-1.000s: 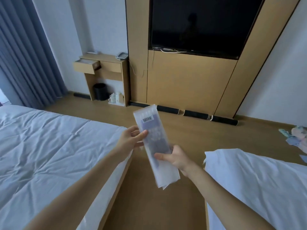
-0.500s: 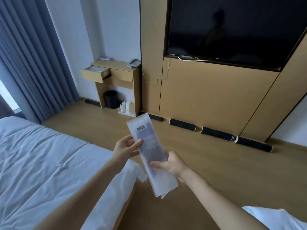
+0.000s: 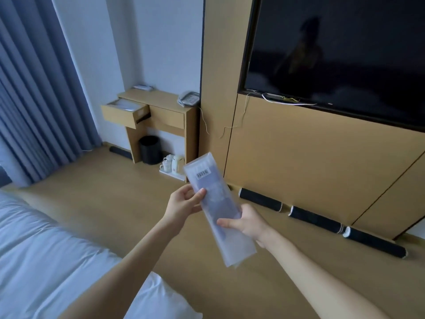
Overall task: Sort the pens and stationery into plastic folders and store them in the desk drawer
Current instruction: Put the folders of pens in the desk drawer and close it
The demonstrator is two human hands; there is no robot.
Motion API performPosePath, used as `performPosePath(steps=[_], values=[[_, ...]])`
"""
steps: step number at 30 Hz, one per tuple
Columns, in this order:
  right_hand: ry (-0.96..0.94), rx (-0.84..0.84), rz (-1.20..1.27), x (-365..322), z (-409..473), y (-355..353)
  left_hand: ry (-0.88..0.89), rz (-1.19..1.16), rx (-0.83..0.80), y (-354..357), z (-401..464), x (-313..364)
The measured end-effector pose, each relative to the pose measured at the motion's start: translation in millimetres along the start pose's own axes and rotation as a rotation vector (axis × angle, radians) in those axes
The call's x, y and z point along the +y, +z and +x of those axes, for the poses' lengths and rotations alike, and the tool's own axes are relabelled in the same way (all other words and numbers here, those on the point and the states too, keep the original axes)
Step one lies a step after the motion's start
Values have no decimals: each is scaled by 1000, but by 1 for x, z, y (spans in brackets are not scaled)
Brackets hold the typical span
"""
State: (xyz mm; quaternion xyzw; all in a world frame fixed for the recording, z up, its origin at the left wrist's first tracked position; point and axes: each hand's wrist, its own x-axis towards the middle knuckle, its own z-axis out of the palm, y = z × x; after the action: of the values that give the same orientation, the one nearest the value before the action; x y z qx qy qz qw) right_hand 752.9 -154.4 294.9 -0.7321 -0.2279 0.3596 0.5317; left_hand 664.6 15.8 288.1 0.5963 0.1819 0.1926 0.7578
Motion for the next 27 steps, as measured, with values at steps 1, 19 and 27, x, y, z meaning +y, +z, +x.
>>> performPosePath(steps=[1, 19, 27], values=[[-6, -15, -4, -2, 22, -6, 6, 5, 9, -2, 20, -1], [-154, -522, -149, -125, 445, 27, 71, 42, 556, -150, 317, 60], [-146, -578, -160, -169, 603, 118, 78, 28, 651, -284, 431, 66]])
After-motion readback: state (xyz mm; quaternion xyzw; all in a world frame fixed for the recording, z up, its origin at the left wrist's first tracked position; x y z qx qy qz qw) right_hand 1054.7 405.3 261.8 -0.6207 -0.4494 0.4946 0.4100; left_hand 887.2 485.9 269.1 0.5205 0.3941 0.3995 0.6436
